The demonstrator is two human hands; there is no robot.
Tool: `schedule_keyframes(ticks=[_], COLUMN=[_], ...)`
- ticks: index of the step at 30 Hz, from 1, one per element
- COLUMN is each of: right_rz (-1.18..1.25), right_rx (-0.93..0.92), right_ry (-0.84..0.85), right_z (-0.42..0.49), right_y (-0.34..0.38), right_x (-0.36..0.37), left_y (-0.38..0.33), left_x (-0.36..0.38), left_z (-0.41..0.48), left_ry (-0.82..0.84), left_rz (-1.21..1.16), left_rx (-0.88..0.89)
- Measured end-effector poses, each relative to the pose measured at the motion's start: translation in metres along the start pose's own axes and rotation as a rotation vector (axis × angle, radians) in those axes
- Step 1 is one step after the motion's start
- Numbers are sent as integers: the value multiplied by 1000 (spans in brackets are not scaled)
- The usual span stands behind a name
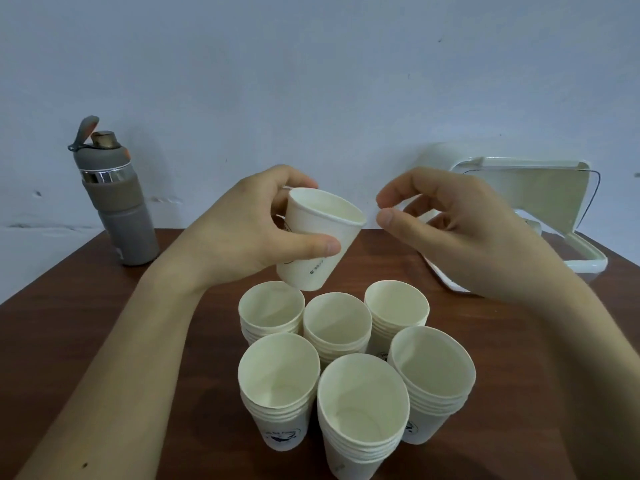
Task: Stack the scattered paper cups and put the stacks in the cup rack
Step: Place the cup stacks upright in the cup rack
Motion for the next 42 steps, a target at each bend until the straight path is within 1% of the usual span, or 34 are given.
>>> schedule_keyframes(ticks=[2,7,12,19,21,25,30,35,42], right_rz=[3,48,54,80,90,113,168,178,50], right_rx=[-3,-21,-52,-54,-55,-52,-102,-168,-252], right_ry=[4,80,96,120,119,151,266,386,450], right_z=[0,-2,-1,-2,-2,-4,-8,-13,-16], right_y=[-1,1,1,3,3,6,18,30,33], right_x=[-1,-2,-1,-1,-1,2,13,27,36], left_y=[-3,-5,-4,-1,-3,-4,-4,-3,-2], left_x=[4,10,10,8,5,-4,-10,-10,-9], left_z=[-1,-1,0,0,1,3,5,4,6], left_ry=[22,46,35,66,27,-117,-234,-247,-228], left_rz=[-13,-76,-83,-84,-122,-194,-189,-157,-171], left_rx=[13,52,82,108,131,166,179,179,149])
Point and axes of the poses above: each hand's wrist, its own z-axis towards the middle knuckle, its own x-axis out of the palm, y = z × x, the point moved 2 cm from there along z, towards the middle knuckle, and after that the axes turned 5 degrees about -z, right-handed, at the moved point
